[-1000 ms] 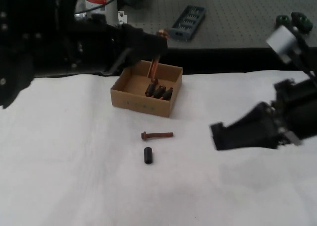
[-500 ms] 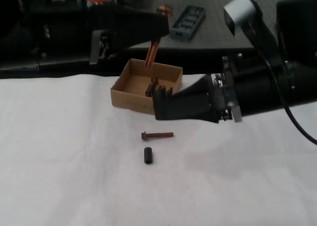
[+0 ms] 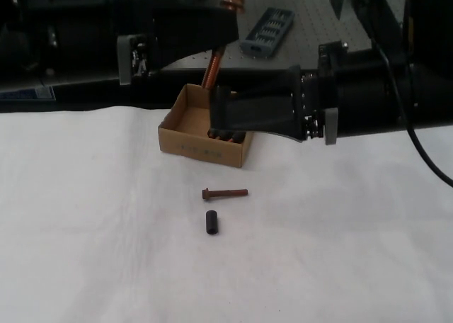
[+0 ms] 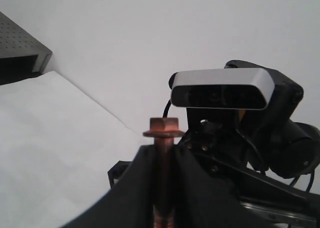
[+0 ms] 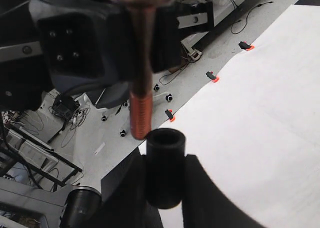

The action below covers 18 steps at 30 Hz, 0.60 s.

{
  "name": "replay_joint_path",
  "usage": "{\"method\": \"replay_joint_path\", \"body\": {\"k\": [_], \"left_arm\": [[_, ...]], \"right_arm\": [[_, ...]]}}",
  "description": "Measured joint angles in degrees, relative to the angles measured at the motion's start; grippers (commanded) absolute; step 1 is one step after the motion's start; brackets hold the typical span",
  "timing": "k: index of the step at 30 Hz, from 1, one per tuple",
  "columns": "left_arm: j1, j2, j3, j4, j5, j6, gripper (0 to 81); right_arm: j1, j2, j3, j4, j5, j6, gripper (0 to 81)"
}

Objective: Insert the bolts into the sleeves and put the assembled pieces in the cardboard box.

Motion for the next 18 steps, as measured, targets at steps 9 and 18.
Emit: {"method": "replay_joint_path", "body": {"k": [9,18], "left_arm": [[0.0,0.0,0.0,0.0,0.18,0.0,0.7],[0.0,0.0,0.0,0.0,-1.11,0.0,0.7]], "right_arm": [[0.0,0.0,0.08,1.97,-2.02,0.26,2.9],[0.18,0.0,0.08,3.32,-5.87,-0.68,2.9]]}}
